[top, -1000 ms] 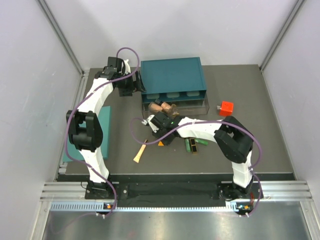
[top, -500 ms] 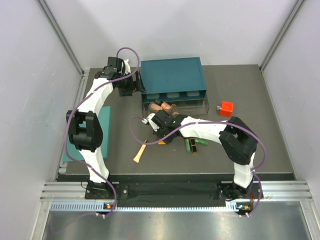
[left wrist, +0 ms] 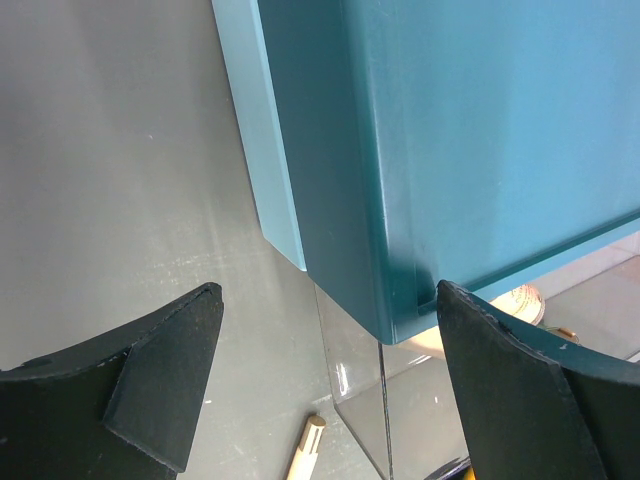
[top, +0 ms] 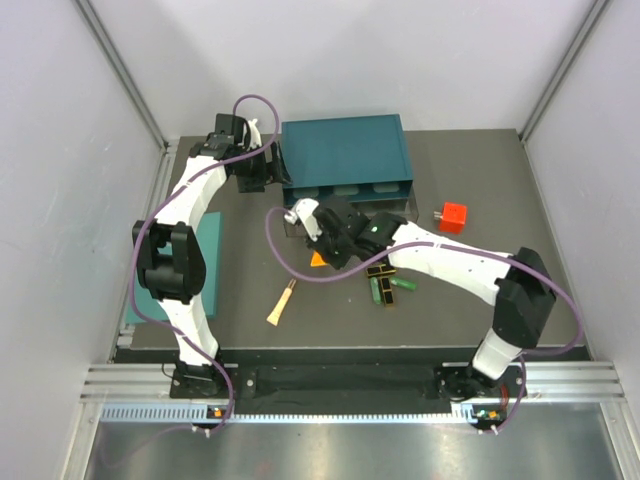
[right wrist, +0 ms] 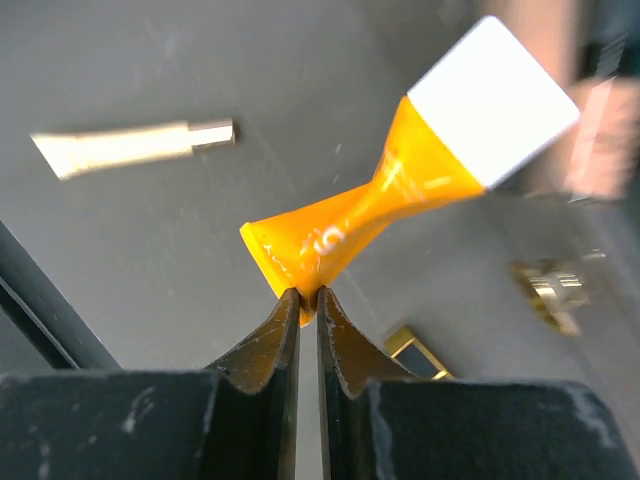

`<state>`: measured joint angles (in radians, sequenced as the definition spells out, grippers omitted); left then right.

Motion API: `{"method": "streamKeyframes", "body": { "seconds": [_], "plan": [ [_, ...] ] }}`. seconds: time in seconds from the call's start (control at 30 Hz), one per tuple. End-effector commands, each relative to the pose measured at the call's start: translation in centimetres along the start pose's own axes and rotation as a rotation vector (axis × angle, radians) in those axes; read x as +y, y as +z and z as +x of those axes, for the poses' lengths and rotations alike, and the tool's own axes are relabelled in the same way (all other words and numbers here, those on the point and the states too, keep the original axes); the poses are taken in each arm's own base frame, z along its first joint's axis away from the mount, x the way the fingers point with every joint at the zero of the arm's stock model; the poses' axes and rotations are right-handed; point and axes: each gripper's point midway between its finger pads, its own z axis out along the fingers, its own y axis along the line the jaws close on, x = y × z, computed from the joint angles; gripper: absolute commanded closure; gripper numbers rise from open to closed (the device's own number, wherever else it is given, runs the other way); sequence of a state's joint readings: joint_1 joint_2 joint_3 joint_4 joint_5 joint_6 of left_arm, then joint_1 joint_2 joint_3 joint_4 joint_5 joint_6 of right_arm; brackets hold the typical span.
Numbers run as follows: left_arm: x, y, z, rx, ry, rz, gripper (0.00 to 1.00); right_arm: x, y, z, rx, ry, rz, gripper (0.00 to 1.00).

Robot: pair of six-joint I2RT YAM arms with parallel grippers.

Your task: Organize the makeup

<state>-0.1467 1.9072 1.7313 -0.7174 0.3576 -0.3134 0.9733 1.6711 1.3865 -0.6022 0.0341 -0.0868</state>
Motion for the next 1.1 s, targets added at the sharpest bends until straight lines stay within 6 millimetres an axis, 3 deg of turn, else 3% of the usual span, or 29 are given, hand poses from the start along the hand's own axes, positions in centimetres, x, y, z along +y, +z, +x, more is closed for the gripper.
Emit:
{"method": "streamKeyframes", "body": {
  "seconds": [0.0, 0.13, 0.4, 0.53, 0.6, 0.63, 0.73, 0.83, 0.9, 0.93, 1.07],
  "plan": [
    [0.5, 0.4, 0.7, 0.027, 0.005, -0.007, 0.08, -1.4, -5.6, -7.1, -0.219, -0.033, 0.074, 1.00],
    [0.6, 0.3, 0.9, 0.030, 0.005, -0.006, 0.08, -4.7, -6.7, -8.6, -0.229, -0.078, 0.245, 1.00],
    [0.5, 0.1, 1.0, 0.025, 0.007, -0.008, 0.08, -9.5, -6.0, -9.6, -0.186, -0.110, 0.444, 1.00],
    [0.5, 0.0, 1.1, 0.023, 0.006, -0.006, 0.08, -8.5, -5.3, -10.6, -0.201, -0.090, 0.356, 1.00],
    [0.5, 0.0, 1.2, 0.026, 0.004, -0.005, 0.08, -6.9, -4.6, -10.6, -0.205, -0.079, 0.264, 0.93],
    [0.4, -0.1, 1.1, 0.022, 0.004, -0.002, 0.08, -6.1, -4.2, -10.1, -0.190, -0.083, 0.222, 0.77],
    [0.5, -0.2, 1.1, 0.018, 0.007, -0.006, 0.08, -3.6, -2.9, -7.5, -0.139, -0.075, 0.088, 0.54],
    [0.7, -0.1, 1.2, 0.021, 0.005, -0.011, 0.08, -1.9, -1.4, -1.9, -0.026, -0.065, 0.015, 0.49],
    [0.7, -0.1, 1.4, 0.024, 0.004, -0.010, 0.08, -1.7, -0.9, -0.3, -0.007, -0.058, 0.012, 0.48],
    [0.7, 0.0, 1.4, 0.025, 0.004, -0.011, 0.08, -1.4, -0.5, 1.5, 0.023, -0.050, 0.008, 0.48],
    [0.8, 0.1, 1.6, 0.031, 0.002, -0.011, 0.08, -1.3, 1.0, 3.8, 0.055, -0.025, 0.017, 0.48]
  ]
}}
